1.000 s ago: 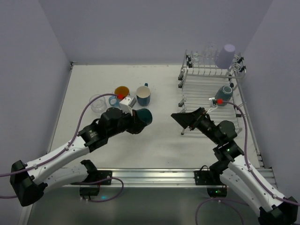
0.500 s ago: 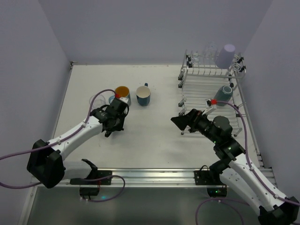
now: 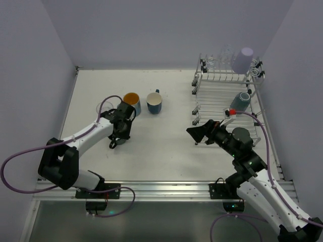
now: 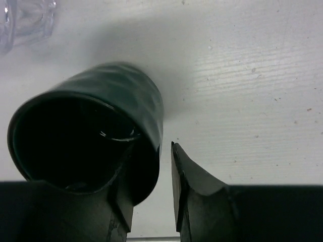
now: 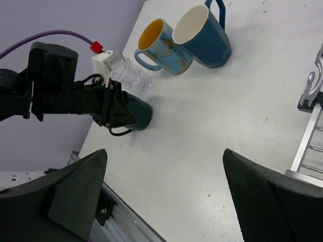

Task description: Unload the cups from the dish rack

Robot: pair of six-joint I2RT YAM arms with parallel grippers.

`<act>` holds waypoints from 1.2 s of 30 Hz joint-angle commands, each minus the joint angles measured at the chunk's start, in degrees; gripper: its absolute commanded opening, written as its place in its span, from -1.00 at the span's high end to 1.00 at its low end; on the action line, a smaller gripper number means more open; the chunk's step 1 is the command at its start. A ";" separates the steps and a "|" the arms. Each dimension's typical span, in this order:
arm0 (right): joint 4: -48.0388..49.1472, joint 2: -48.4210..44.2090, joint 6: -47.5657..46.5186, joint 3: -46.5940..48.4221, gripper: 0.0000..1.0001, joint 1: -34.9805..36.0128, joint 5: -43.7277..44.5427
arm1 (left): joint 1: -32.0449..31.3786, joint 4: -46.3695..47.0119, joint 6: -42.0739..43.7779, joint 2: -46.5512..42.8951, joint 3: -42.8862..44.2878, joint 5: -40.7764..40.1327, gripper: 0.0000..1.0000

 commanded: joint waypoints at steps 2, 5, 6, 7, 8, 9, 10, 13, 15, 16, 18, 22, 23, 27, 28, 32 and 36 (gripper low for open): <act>-1.01 -0.31 -2.16 0.77 -0.98 -0.08 1.86 | 0.51 -1.41 0.22 -0.83 2.48 -2.80 0.22; -3.11 -0.14 -4.26 2.00 -0.98 0.01 2.30 | 0.51 -1.94 -0.13 -3.55 2.83 -5.00 -0.03; -3.81 0.04 -4.88 2.53 -0.98 -0.08 2.48 | 0.51 -1.68 -0.31 -4.60 2.83 -5.09 -0.07; -5.21 0.30 -5.32 3.05 -0.98 -0.08 2.83 | 0.51 -1.59 -0.31 -6.70 2.92 -4.83 -0.16; -5.92 0.57 -5.94 4.10 -0.98 -0.08 3.18 | 0.51 -1.16 -0.40 -7.59 3.10 -4.65 -0.21; -6.54 1.35 -6.12 4.64 -0.98 -0.08 4.40 | 0.51 -0.98 -0.57 -8.73 3.27 -4.48 -0.25; -7.50 1.80 -6.20 5.60 -0.98 0.01 5.46 | 0.51 -0.63 -0.66 -11.01 3.36 -3.61 -0.33; -9.70 3.46 -6.99 7.88 -0.98 -0.17 11.33 | 0.33 2.09 -0.66 -17.06 4.76 0.86 -0.43; -11.46 5.04 -8.13 9.82 -0.94 -0.25 16.17 | -1.42 7.53 0.04 -22.16 5.30 4.82 -0.43; -13.73 7.14 -8.75 10.78 -0.93 -0.34 21.32 | -2.30 10.16 0.13 -27.67 5.03 8.15 -0.43; -15.85 9.35 -10.24 13.77 -0.89 -1.39 26.71 | -3.80 15.18 0.13 -32.10 4.59 10.80 -0.45; -17.79 14.01 -12.00 17.11 -0.90 -6.92 34.47 | -3.98 19.93 1.45 -40.01 2.23 18.96 -0.48; -17.62 14.45 -12.18 17.47 -0.91 -11.29 33.78 | -3.98 21.42 1.62 -41.08 0.31 20.73 -0.48; -16.04 17.70 -13.06 19.05 -0.98 -19.84 36.74 | -3.98 26.17 1.89 -46.52 -6.38 27.86 -0.49; -14.30 18.58 -13.15 19.23 -0.98 -21.16 36.76 | -3.98 27.05 1.98 -49.15 -7.96 29.69 -0.49; -7.79 23.94 -12.54 19.14 -0.98 -28.19 34.12 | -3.89 29.35 1.98 -54.35 -12.98 30.15 -0.50; 4.86 30.78 -15.77 17.56 -0.98 -30.22 33.51 | -7.31 28.39 3.55 -55.41 -12.64 30.60 -0.50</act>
